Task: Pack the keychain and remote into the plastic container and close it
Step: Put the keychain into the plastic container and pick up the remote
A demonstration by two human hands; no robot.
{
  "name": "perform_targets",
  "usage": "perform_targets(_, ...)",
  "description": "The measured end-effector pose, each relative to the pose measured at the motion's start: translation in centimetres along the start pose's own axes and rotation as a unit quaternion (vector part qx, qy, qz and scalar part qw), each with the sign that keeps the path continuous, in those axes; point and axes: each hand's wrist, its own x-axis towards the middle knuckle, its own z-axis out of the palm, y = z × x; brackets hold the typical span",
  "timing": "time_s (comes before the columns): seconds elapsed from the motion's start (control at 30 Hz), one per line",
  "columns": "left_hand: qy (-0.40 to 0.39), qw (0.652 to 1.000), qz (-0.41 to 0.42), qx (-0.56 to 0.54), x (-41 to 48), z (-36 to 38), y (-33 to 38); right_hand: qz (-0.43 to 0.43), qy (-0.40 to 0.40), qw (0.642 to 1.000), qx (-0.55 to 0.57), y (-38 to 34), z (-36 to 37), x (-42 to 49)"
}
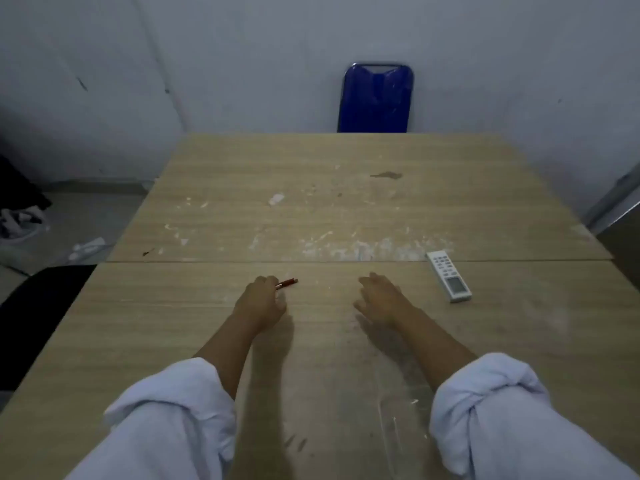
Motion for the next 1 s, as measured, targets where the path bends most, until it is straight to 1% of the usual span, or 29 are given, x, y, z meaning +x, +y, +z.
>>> perform_targets(0.07,0.020,1.000,-0.010,-0.011,0.7,0.4,-0.2,0.009,0.003,1.000,-0.008,0.5,0.2,0.2)
perform_targets(0.2,0.012,0.999,-0.026,-0.017,2.1,1.2,-0.6,0.021,0.007,0.999,-0.033,1.4,1.1,0.7)
perform_targets(0.33,0.026,0.999,-0.036,-0.025,3.3,1.6,-1.0,0.021,0.010,0.999,-0.032,2.2,2.1,0.9)
perform_targets(0.5,0.052,0.997,-0.030,-0.040,4.1,2.0,-1.7,0.013,0.057,0.998,-0.028,2.3,2.9,0.9)
perform_targets(0.6,0.062,0.997,-0.030,-0.040,4.2,2.1,-1.9,0.014,0.072,0.997,-0.019,2.1,3.2,0.7)
perform_targets(0.77,0.070,0.995,-0.048,-0.044,3.9,2.1,-1.5,0.011,0.072,0.997,-0.018,2.2,3.1,0.4)
perform_targets(0.87,0.075,0.995,-0.043,-0.050,3.5,2.2,-1.4,0.010,0.058,0.998,-0.008,2.3,3.1,0.1)
perform_targets(1.0,0.086,0.993,-0.034,-0.072,2.0,2.2,-0.7,0.007,0.064,0.998,0.008,2.7,2.8,-1.5)
